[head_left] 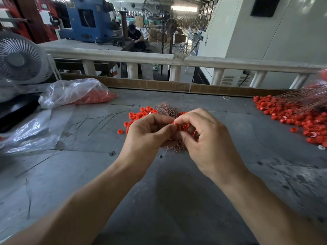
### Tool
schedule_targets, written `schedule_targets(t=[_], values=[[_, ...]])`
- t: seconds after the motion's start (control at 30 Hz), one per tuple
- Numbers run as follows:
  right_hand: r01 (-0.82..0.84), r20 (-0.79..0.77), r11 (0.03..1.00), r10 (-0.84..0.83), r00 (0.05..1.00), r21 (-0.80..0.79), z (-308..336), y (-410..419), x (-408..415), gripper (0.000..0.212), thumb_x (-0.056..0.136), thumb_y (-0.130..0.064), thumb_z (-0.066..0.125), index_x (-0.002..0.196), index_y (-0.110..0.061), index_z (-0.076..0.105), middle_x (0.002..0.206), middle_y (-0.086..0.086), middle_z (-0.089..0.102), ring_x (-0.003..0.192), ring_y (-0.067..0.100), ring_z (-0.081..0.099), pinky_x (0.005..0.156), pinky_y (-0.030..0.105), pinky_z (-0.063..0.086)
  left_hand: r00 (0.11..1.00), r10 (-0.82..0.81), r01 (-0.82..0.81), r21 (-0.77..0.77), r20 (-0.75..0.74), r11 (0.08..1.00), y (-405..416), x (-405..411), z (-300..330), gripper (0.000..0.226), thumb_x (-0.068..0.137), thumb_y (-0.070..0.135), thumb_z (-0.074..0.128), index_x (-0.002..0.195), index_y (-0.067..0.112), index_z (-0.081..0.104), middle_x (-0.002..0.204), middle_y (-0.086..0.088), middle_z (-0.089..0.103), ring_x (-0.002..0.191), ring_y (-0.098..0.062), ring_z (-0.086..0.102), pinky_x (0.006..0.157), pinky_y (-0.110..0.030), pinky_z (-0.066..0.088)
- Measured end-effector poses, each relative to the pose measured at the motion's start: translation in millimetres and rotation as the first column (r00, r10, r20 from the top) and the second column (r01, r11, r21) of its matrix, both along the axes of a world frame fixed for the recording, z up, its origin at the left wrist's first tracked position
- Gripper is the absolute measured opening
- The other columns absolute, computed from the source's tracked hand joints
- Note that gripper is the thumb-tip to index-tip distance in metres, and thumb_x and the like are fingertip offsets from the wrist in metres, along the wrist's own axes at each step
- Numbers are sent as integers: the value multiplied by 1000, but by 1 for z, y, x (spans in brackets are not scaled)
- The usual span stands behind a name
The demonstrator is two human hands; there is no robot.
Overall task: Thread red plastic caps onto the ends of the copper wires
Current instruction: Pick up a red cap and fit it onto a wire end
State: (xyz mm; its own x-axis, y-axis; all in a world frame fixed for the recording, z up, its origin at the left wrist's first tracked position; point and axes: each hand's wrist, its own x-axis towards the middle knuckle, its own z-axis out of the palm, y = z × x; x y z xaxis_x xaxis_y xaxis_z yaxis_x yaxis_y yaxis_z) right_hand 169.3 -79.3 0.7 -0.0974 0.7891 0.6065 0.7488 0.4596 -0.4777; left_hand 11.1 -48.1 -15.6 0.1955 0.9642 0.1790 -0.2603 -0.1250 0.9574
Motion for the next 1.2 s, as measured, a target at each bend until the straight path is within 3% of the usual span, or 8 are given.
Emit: schedule_targets(t=[0.13, 0.3, 0.4, 0.57, 0.83, 0.97, 1.07, 1.2], values=[[88, 107, 993, -97, 990, 83, -1, -1, -6, 15, 87, -15, 76, 98, -22, 69, 101, -11, 61, 91, 5, 55, 72, 21, 48, 997, -46, 56, -165, 61, 985, -3, 1, 4, 16, 84, 6, 70, 100, 1, 69, 88, -14, 71, 85, -23, 68, 83, -36, 59], [129, 177, 986, -147, 973, 109, 0, -3, -8, 10, 89, -22, 75, 96, -22, 68, 100, -11, 61, 94, 7, 56, 65, 6, 33, 990, -97, 120, -263, 99, 957, -4, 1, 7, 35, 89, 10, 65, 118, -10, 63, 109, -26, 60, 102, -34, 58, 108, -54, 43], [136, 177, 984, -154, 972, 111, 1, -2, -7, 13, 87, -22, 76, 96, -22, 67, 99, -11, 61, 91, 7, 55, 63, 10, 32, 988, -106, 133, -273, 111, 953, -5, 1, 8, 47, 83, 14, 66, 122, -13, 60, 111, -27, 59, 103, -35, 56, 108, -55, 44], [123, 215, 983, -151, 965, 139, 0, -1, -6, 8, 87, -22, 73, 93, -22, 68, 97, -11, 61, 91, 8, 56, 68, 13, 33, 995, -87, 96, -255, 45, 962, -4, 0, 7, 32, 94, 10, 62, 118, -11, 64, 119, -37, 62, 101, -34, 60, 104, -57, 47], [101, 239, 977, -145, 960, 187, 0, -1, -4, 6, 86, -17, 75, 89, -18, 70, 93, -7, 63, 90, 12, 59, 72, 26, 50, 994, -102, 106, -255, 30, 961, -3, 0, 6, 33, 90, 12, 65, 113, -12, 67, 117, -39, 62, 101, -37, 60, 108, -60, 43], [95, 216, 978, -135, 967, 186, 2, -1, -2, 7, 84, -15, 75, 83, -17, 68, 89, -6, 62, 86, 13, 58, 72, 32, 52, 988, -142, 151, -272, 55, 950, -1, -2, 3, 38, 88, 15, 65, 115, -12, 65, 109, -28, 63, 101, -35, 58, 107, -56, 43], [80, 232, 982, -118, 965, 169, 4, -2, 0, 6, 85, -19, 75, 85, -18, 69, 91, -7, 63, 88, 14, 59, 75, 35, 53, 984, -167, 175, -270, 54, 947, -1, -3, 4, 37, 84, 18, 66, 112, -7, 67, 104, -24, 62, 100, -33, 57, 97, -47, 47], [40, 230, 985, -78, 970, 167, 7, -1, 8, 11, 85, -21, 79, 95, -21, 72, 99, -10, 63, 92, 9, 58, 77, 22, 47, 982, -176, 186, -218, 65, 958, 0, -3, 4, 28, 80, 19, 68, 102, 2, 69, 91, -14, 64, 88, -24, 58, 82, -35, 51]])
